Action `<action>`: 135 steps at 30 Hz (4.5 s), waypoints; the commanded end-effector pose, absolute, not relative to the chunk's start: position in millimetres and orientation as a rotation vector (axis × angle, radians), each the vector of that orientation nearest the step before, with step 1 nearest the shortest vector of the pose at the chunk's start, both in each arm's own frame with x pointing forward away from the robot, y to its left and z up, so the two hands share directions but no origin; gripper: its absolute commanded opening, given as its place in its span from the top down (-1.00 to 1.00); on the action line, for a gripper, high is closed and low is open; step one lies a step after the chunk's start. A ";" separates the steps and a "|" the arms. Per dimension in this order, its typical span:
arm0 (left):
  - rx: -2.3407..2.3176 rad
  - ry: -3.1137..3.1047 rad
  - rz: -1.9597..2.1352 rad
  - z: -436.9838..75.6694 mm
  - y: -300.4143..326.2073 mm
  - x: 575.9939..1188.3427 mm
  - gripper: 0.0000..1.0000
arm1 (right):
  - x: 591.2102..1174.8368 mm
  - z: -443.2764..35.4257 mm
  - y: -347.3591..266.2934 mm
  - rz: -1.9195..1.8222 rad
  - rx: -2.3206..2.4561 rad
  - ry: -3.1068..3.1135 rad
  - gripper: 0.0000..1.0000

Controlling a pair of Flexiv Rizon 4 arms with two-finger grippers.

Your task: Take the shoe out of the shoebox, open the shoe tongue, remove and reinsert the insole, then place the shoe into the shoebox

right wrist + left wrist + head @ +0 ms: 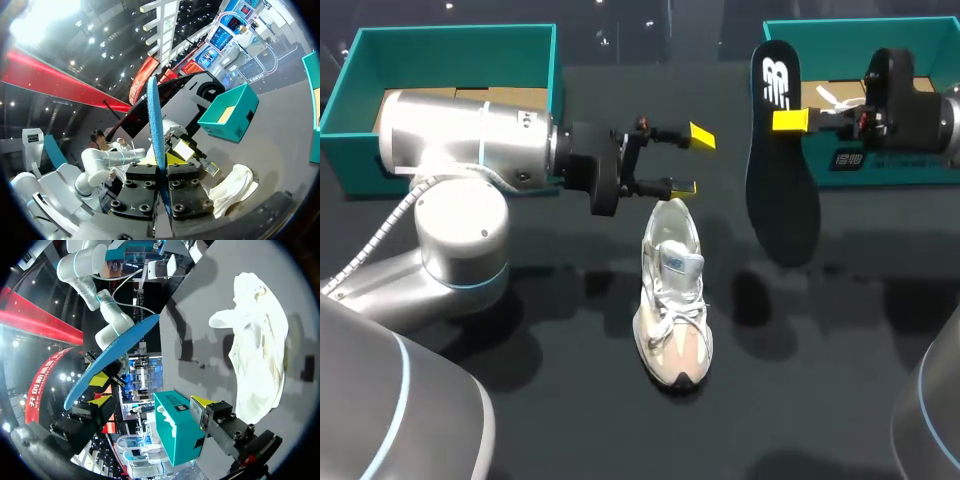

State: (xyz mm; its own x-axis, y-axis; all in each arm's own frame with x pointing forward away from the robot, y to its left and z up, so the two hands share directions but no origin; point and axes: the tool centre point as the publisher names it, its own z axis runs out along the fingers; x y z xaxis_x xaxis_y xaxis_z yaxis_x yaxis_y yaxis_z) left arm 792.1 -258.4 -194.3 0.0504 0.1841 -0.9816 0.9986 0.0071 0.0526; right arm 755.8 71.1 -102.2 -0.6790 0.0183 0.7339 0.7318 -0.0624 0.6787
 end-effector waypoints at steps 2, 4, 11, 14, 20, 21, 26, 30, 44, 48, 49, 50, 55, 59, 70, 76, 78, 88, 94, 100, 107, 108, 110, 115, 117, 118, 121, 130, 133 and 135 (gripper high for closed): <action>1.362 1.305 -1.076 -192.8 -262.5 786.3 -1.00 | 772.1 -115.2 68.5 -1.706 -1.036 -1.567 1.00; 1.352 1.309 -1.097 -188.3 -266.9 786.0 -1.00 | 779.1 -121.4 68.3 -1.680 -1.112 -1.509 1.00; 1.338 1.316 -1.099 -182.9 -268.6 788.0 -1.00 | 781.7 -125.4 68.4 -1.677 -1.123 -1.505 1.00; 1.338 1.316 -1.099 -182.9 -268.6 788.0 -1.00 | 781.7 -125.4 68.4 -1.677 -1.123 -1.505 1.00; 1.317 1.280 -1.162 -180.3 -272.6 787.1 -1.00 | 790.7 -142.0 69.8 -1.517 -1.283 -1.377 1.00; 1.316 1.276 -1.170 -180.3 -273.4 787.1 -1.00 | 791.7 -145.4 70.7 -1.500 -1.309 -1.364 1.00; 1.306 1.273 -1.178 -181.5 -282.2 787.2 -1.00 | 794.4 -157.7 75.3 -1.439 -1.378 -1.249 1.00; 1.307 1.253 -1.200 -180.9 -288.8 783.5 -0.81 | 800.1 -161.6 78.4 -1.425 -1.390 -1.212 1.00; 1.259 1.240 -1.182 -184.9 -303.3 786.5 -0.09 | 817.1 -170.2 93.4 -1.333 -1.425 -1.149 1.00; 1.253 1.238 -1.180 -184.9 -303.8 786.7 0.06 | 817.6 -171.8 97.3 -1.324 -1.412 -1.149 1.00; 1.251 1.238 -1.179 -184.9 -304.0 786.6 0.08 | 817.9 -172.4 98.1 -1.320 -1.408 -1.150 1.00; 1.249 1.237 -1.178 -184.9 -304.1 786.6 0.11 | 818.1 -173.2 99.0 -1.313 -1.401 -1.150 1.00; 1.248 1.232 -1.178 -184.0 -304.3 785.7 0.22 | 819.2 -175.2 103.0 -1.295 -1.389 -1.153 1.00; 1.257 1.226 -1.179 -184.3 -303.8 783.2 0.34 | 819.7 -175.0 104.1 -1.289 -1.388 -1.152 1.00; 1.258 1.241 -1.171 -187.4 -304.7 785.3 1.00 | 822.3 -178.2 103.2 -1.273 -1.390 -1.145 1.00; 1.254 1.242 -1.164 -186.7 -302.3 784.5 1.00 | 821.5 -178.3 103.3 -1.277 -1.384 -1.138 -0.97; 1.250 1.249 -1.151 -185.5 -297.2 782.5 1.00 | 819.3 -177.0 100.6 -1.284 -1.381 -1.137 -1.00; 1.174 1.397 -1.165 -184.1 -255.9 773.9 1.00 | 800.6 -172.0 80.3 -1.312 -1.294 -1.176 -1.00; 1.049 1.569 -1.280 -182.4 -237.7 767.6 1.00 | 792.0 -168.8 67.1 -1.314 -1.280 -1.190 -1.00; 0.735 1.908 -1.617 -184.1 -224.5 773.2 1.00 | 783.0 -168.1 56.6 -1.366 -1.278 -1.176 -1.00; 0.735 1.908 -1.617 -184.1 -224.5 773.2 1.00 | 783.0 -168.1 56.6 -1.366 -1.278 -1.176 -1.00; 0.735 1.908 -1.617 -184.1 -224.5 773.2 1.00 | 783.0 -168.1 56.6 -1.366 -1.278 -1.176 -1.00; 0.735 1.908 -1.617 -184.1 -224.5 773.2 1.00 | 783.0 -168.1 56.6 -1.366 -1.278 -1.176 -1.00; 0.735 1.908 -1.617 -184.1 -224.5 773.2 1.00 | 783.0 -168.1 56.6 -1.366 -1.278 -1.176 -1.00; 0.725 1.934 -1.617 -185.1 -225.3 772.8 1.00 | 783.0 -168.1 56.6 -1.366 -1.278 -1.176 -1.00; 0.706 1.970 -1.626 -185.4 -226.2 773.6 1.00 | 783.0 -168.1 56.6 -1.366 -1.278 -1.176 -1.00; 0.529 2.083 -1.759 -177.8 -226.6 776.0 1.00 | 783.0 -168.1 56.6 -1.366 -1.278 -1.176 -1.00; 0.093 2.325 -1.976 -160.9 -221.1 761.9 1.00 | 783.0 -168.1 56.6 -1.366 -1.278 -1.176 -1.00; -0.025 2.375 -2.004 -157.0 -219.2 758.0 1.00 | 783.0 -168.1 56.6 -1.366 -1.278 -1.176 -1.00; -0.120 2.411 -2.030 -153.8 -219.4 757.0 1.00 | 783.0 -168.1 56.6 -1.366 -1.278 -1.176 -1.00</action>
